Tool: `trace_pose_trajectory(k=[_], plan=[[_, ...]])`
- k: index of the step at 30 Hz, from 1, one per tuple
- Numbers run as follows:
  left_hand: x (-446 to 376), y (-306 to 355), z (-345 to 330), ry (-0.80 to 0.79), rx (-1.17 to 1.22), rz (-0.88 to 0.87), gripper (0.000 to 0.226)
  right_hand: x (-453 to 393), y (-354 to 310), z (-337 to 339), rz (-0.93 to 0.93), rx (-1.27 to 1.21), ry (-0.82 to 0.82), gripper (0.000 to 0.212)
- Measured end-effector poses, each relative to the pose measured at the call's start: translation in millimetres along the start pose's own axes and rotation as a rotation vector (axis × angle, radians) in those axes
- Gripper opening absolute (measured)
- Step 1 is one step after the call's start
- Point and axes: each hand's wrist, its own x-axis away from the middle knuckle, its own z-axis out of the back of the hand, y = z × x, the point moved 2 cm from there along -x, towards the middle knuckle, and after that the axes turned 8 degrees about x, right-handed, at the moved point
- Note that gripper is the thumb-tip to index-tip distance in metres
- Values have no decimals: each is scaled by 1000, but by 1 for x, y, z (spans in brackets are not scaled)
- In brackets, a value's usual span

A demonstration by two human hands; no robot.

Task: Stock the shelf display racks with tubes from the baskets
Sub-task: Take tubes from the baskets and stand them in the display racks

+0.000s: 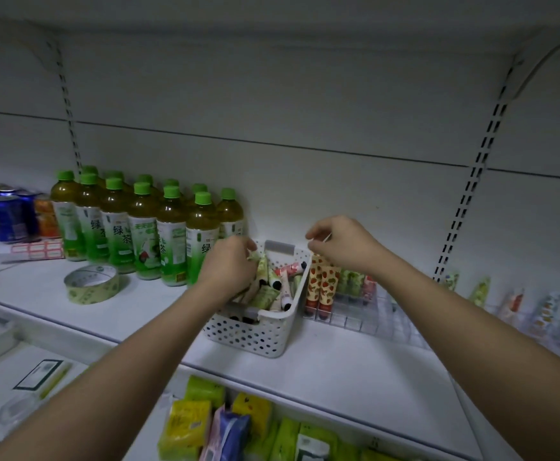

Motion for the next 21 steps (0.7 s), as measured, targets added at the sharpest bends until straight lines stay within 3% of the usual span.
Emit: trace_pose_trajectory(k=[7,13,17,21], plan=[[-4,-12,6,-248,-378,23,8,-12,-28,-27,27,22,-60,20],[-4,-9,-7,-296,-543,-8,17,-16,-31,-39,-28,-23,-106,19],[-8,-9,2,-195,-421,-31,12,-21,-30,-46,-61,-27,-98,17],[-12,-19,13,49,-81,-95,10,-30,-33,-61,-130,-62,-118,17]])
